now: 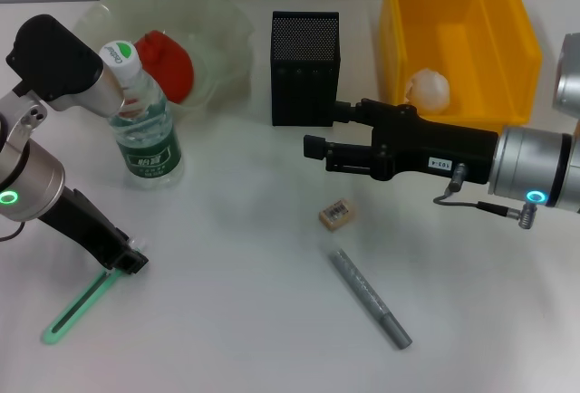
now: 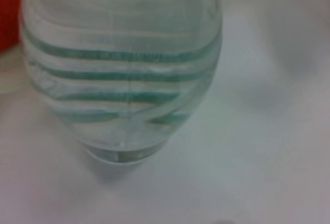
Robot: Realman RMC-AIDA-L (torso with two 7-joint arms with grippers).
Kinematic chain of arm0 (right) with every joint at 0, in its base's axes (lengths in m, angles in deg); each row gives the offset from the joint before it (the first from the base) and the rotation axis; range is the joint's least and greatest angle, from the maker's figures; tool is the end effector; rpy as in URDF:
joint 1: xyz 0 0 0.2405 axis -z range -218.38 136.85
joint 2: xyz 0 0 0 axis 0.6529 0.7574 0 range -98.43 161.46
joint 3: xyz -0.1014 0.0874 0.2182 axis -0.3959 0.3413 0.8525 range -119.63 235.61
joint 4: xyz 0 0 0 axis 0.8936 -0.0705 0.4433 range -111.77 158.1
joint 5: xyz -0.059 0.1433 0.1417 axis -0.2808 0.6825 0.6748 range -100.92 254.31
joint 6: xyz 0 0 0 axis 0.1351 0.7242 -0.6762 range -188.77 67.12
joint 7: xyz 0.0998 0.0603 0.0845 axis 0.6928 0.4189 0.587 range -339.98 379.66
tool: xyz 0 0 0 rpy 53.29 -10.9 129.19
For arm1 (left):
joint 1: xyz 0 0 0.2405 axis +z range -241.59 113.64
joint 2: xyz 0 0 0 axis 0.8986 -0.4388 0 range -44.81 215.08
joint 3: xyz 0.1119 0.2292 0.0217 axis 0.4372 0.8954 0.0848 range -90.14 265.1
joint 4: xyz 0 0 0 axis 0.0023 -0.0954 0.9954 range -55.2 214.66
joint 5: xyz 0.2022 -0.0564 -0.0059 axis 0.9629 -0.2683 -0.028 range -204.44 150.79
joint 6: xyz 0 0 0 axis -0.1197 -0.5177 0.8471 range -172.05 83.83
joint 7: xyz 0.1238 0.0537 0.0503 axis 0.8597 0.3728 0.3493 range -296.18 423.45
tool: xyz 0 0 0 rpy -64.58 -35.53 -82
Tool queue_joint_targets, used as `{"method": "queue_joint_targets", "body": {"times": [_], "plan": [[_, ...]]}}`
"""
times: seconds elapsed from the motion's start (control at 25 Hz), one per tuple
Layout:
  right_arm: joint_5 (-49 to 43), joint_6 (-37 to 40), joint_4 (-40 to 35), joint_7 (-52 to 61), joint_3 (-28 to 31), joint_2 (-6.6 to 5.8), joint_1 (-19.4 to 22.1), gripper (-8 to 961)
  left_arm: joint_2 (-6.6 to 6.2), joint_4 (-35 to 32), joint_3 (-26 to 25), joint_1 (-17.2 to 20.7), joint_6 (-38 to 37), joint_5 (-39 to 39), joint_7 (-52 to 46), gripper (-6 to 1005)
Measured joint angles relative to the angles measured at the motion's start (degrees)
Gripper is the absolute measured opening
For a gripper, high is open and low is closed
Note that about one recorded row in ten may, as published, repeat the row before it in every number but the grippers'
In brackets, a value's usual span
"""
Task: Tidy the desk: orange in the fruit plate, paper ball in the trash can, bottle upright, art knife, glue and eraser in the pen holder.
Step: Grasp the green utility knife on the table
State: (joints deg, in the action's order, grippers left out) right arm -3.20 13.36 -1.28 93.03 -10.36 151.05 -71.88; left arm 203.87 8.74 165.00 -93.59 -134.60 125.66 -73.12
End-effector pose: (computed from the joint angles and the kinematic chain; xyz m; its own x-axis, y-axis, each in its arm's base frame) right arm 0.2320 0.3348 -0.0626 0.6761 -0.3731 -0.6354 -0.5358 -0.8409 -0.0763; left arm -0.2436 0.3300 -0.0007 0.6675 0.6595 -0.3457 0.5372 -0.7480 -0.3898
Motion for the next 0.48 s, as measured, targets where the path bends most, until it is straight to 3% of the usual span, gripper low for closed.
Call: {"method": "queue_joint_targets", "body": {"times": [0.32,0.48], "plan": [[0.0,0.2,0.0,-0.1,0.2,0.00,0.0,828,0.00,0.0,0.0,0.0,0.0,0.0,0.0,420],[0.0,0.3,0.0,-0.1,0.4,0.00,-0.1,828,0.00,0.0,0.0,0.0,0.0,0.1,0.0,298]]}}
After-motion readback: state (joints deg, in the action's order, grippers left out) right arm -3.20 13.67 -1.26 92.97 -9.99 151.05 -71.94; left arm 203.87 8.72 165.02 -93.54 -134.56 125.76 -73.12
